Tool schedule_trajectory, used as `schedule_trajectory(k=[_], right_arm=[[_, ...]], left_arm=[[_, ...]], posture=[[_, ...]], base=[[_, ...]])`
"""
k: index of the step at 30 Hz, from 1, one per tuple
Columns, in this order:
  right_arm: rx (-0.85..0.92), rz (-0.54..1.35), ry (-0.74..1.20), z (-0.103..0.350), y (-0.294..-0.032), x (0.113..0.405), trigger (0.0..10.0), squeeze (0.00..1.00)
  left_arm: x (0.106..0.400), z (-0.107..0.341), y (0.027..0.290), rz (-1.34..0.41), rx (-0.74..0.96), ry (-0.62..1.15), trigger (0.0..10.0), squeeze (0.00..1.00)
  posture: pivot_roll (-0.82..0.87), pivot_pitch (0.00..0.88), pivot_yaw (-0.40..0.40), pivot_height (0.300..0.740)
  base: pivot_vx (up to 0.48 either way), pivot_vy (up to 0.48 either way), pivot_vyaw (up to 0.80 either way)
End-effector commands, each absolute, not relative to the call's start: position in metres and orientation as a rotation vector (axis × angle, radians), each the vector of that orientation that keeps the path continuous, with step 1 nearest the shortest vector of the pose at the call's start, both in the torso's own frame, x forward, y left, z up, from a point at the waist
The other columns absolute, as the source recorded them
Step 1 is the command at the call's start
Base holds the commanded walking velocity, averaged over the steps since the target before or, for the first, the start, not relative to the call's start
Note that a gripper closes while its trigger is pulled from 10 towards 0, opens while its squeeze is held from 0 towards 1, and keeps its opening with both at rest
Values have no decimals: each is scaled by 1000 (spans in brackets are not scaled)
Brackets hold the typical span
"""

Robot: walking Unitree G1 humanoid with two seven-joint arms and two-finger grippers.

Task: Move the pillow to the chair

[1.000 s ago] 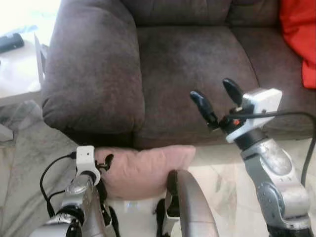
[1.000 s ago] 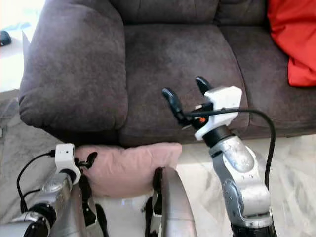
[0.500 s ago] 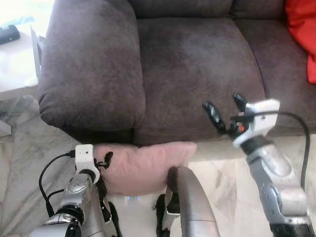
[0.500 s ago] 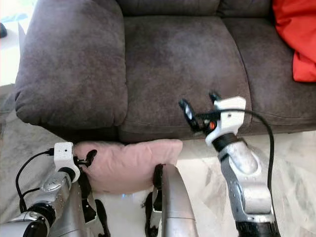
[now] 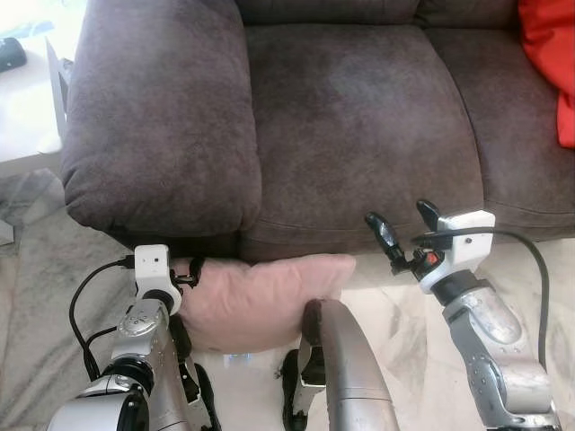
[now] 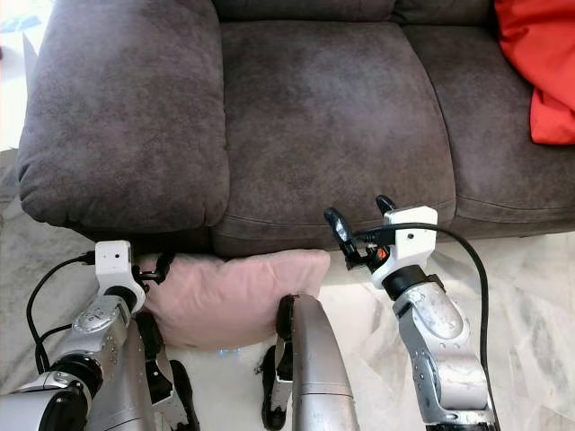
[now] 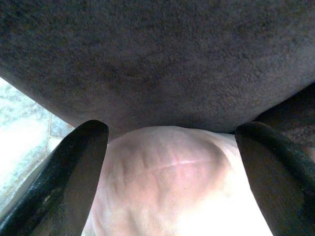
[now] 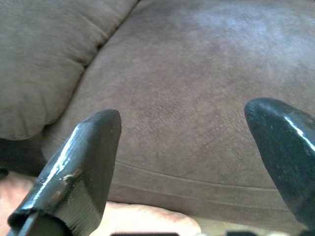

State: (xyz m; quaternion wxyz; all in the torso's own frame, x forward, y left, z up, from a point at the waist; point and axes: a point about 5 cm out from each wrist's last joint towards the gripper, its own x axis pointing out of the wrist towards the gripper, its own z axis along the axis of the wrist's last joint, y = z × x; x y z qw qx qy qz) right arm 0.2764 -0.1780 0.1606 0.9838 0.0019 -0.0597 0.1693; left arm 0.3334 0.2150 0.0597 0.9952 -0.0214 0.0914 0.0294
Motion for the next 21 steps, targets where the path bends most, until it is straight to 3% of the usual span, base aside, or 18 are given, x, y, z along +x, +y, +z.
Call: schedule_trajectory(k=[1,21], right_arm=[[-10,350,-104,160,-181,269,10000,0],[-28,382,-117,176,-179,256,10000,0]], left_arm=[[324,43,216,80,-54,267,10000,0],[314,29,218,141,-65,348,10000,0]], posture=[[-189,422,-197,542],[-238,443,-225,542]], base=[[0,0,0],[0,0,0]])
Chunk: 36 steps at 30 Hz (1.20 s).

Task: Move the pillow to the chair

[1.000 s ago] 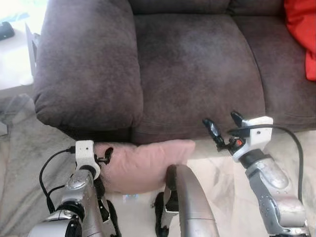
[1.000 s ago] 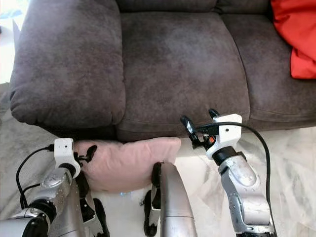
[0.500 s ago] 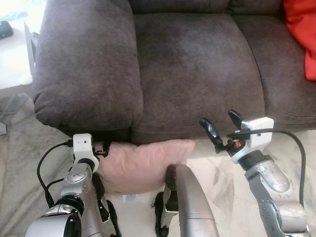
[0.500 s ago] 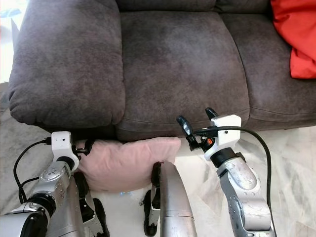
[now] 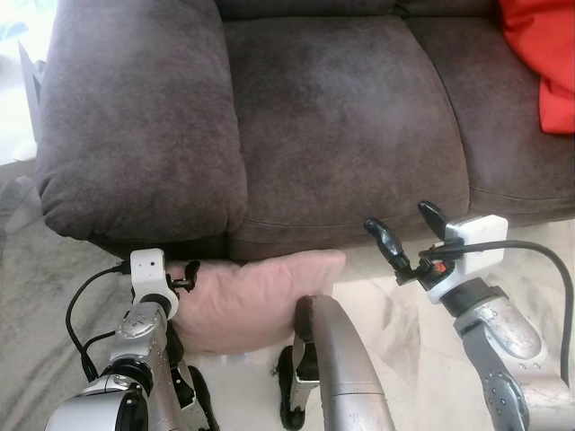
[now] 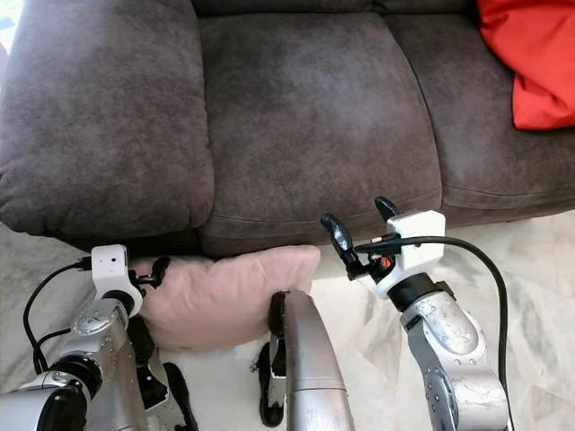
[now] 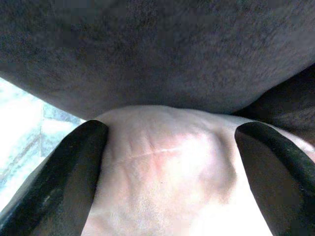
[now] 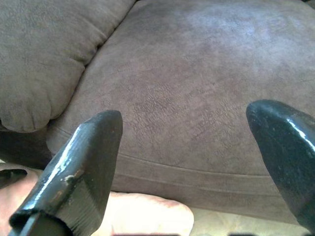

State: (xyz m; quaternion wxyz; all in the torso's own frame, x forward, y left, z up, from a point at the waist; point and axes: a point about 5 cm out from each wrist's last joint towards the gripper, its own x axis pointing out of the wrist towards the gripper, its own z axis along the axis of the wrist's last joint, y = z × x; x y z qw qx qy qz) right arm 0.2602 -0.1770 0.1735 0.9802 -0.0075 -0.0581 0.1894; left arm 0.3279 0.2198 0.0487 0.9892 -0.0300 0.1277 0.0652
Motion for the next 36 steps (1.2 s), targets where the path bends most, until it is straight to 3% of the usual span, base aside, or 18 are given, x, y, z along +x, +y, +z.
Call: schedule_trajectory(k=[1,2,3,4,5,6,7,8,36], right_arm=[[-28,382,-115,176,-179,255,10000,0],[-29,382,-115,176,-180,254,10000,0],[-27,381,-111,176,-179,253,10000,0],[-27,381,-110,176,-179,253,10000,0],[-27,381,-110,176,-179,253,10000,0],[-24,377,-108,176,-179,252,10000,0],[-24,377,-108,176,-179,252,10000,0],[-23,377,-106,176,-178,251,10000,0],[-27,376,-87,177,-178,247,10000,0]], left_arm=[[312,26,219,158,-51,365,10000,0],[312,25,220,163,-45,372,10000,0],[311,25,220,166,-45,375,6078,0],[310,23,220,169,-43,386,5098,0],[310,23,220,169,-43,386,5098,0],[309,22,220,168,-38,391,1608,0],[309,22,220,168,-38,391,1608,0],[309,21,220,170,-36,399,0,0],[306,14,209,140,-57,422,0,0]], posture=[[-238,443,-225,542],[-238,443,-225,542],[-238,440,-220,542],[-242,441,-219,542],[-242,441,-219,542],[-243,443,-217,542],[-243,443,-217,542],[-243,443,-217,542],[-252,455,-214,542]], base=[[0,0,0],[0,0,0],[0,0,0],[0,0,0],[0,0,0],[0,0,0],[0,0,0],[0,0,0],[0,0,0]])
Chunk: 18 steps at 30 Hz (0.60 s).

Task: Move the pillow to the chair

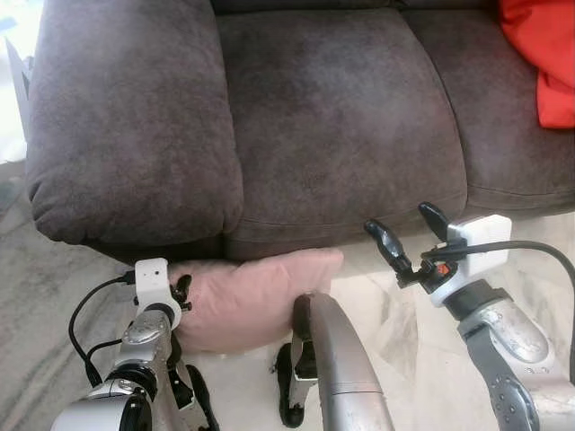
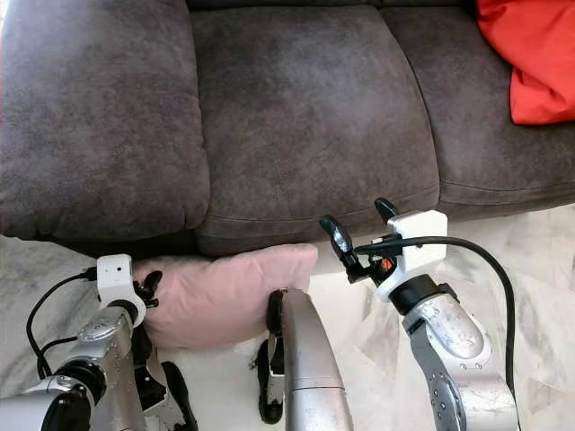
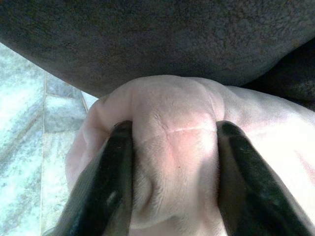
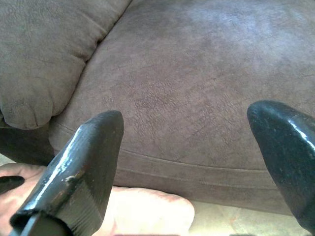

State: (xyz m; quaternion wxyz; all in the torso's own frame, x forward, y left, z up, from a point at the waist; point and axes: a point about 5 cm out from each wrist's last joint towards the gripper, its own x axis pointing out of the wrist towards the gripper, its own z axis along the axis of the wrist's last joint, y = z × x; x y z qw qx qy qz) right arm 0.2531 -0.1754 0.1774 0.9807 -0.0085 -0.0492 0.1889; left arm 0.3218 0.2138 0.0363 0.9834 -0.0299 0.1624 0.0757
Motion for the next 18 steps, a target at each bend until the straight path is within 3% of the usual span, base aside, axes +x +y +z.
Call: schedule_trajectory(k=[1,18], right_arm=[[-28,376,-87,177,-178,247,10000,0],[-9,381,-83,173,-171,250,10000,0]], left_arm=[[305,14,209,139,-57,422,0,0],[304,13,208,123,-43,422,0,0]], posture=[[-252,455,-214,542],[-227,449,-198,542]], base=[[0,0,0],[0,0,0]])
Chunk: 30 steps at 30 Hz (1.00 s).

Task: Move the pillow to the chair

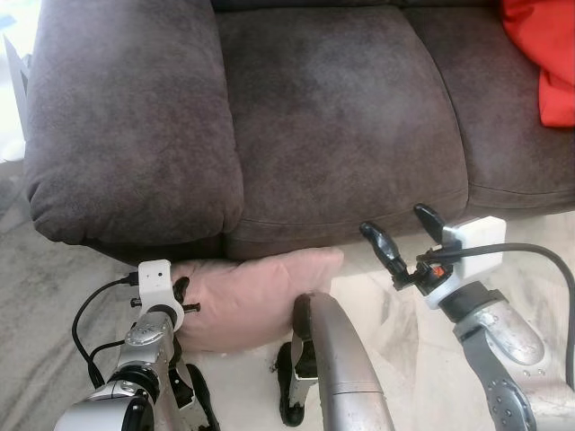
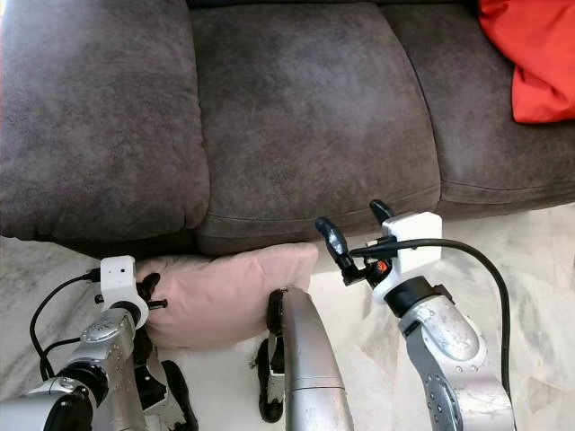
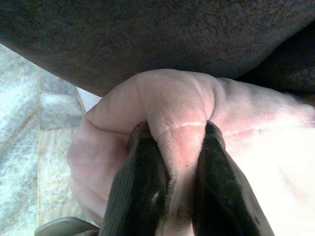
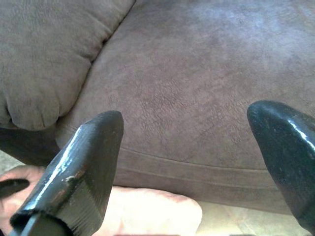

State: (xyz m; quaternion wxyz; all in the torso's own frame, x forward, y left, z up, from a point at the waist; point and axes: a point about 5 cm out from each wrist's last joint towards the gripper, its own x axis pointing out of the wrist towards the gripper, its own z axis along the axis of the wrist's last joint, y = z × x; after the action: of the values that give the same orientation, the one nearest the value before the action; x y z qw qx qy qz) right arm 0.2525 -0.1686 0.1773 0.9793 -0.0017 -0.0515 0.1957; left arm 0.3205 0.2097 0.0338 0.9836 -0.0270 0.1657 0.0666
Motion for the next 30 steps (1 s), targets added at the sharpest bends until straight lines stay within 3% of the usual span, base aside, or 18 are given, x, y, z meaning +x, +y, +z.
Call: schedule_trajectory(k=[1,12,13,14,18,30], right_arm=[[-9,381,-84,172,-171,250,10000,0],[10,371,-93,166,-165,258,10000,0],[10,371,-94,166,-165,258,10000,0],[13,370,-96,165,-164,258,10000,0],[27,365,-100,163,-160,260,10000,0],[46,367,-112,159,-152,266,10000,0]], left_arm=[[304,13,208,122,-43,422,0,0],[304,14,207,114,-2,400,314,0],[304,15,206,112,-2,391,4431,0],[305,17,204,111,-22,359,10000,0],[304,21,201,115,-73,280,10000,0],[291,12,194,121,-117,259,10000,0]], posture=[[-227,449,-198,542],[-189,409,-165,542],[-189,409,-165,542],[-181,400,-158,542],[-166,393,-150,542],[-137,385,-133,542]], base=[[0,0,0],[0,0,0],[0,0,0],[0,0,0],[0,0,0],[0,0,0]])
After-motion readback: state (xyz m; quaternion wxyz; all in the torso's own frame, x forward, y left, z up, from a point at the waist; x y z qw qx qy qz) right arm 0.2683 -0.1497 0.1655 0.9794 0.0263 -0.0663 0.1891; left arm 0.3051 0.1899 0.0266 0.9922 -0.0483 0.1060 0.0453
